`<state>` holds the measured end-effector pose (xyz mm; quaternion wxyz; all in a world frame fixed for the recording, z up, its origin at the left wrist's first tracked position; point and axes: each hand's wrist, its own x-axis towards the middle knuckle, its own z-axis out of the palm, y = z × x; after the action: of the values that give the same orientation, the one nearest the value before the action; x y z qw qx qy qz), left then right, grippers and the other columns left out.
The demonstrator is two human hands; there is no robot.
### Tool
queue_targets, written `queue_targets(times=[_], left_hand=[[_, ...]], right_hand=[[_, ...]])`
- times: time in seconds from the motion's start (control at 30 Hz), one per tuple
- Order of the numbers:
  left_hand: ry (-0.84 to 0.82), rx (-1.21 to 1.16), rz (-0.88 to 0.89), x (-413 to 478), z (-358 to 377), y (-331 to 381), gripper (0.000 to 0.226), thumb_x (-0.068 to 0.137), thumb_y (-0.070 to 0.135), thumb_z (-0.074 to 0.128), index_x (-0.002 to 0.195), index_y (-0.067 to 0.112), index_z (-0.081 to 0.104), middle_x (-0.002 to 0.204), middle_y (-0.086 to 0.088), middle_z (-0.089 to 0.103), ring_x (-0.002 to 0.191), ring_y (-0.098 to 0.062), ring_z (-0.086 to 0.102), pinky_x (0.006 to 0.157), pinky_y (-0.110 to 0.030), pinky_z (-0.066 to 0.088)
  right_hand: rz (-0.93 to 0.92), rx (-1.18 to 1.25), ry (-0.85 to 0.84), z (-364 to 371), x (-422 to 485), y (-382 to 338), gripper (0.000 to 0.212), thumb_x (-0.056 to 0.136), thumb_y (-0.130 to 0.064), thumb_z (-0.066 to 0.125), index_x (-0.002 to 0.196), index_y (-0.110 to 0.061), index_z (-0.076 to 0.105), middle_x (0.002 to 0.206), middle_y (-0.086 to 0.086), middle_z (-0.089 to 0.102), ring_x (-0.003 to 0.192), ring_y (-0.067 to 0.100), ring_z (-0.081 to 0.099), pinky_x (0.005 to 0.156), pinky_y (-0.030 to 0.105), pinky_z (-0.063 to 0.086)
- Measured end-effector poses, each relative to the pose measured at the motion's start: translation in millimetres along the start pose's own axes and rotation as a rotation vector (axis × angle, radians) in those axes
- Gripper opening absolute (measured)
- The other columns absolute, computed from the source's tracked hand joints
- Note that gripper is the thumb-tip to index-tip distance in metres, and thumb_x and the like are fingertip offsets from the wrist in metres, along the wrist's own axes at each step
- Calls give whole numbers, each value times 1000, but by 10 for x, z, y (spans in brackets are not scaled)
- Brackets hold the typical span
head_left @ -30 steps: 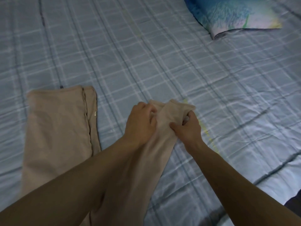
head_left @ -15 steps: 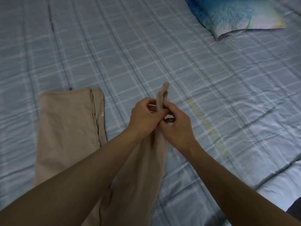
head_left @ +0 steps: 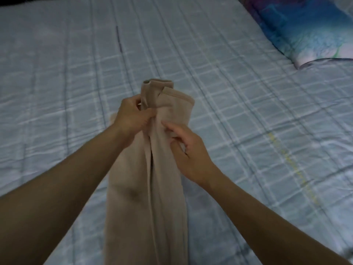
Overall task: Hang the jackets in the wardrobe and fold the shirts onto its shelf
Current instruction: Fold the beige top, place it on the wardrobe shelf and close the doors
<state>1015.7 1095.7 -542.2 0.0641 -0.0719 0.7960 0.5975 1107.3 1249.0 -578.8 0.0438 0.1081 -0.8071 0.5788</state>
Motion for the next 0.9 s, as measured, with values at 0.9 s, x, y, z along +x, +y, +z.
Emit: queue_targets(times=[0.9], left_hand=[[-292,1201,705,-1031,-618,-1711,44,90,37,48,125,15,62,136,-9,57,128,-31,49,111,-54,31]], right_hand=[[107,-831,-345,1042,-1035,549,65,97,-42,36,148,-2,32,154,17,33,143,31,29,115,50,29]])
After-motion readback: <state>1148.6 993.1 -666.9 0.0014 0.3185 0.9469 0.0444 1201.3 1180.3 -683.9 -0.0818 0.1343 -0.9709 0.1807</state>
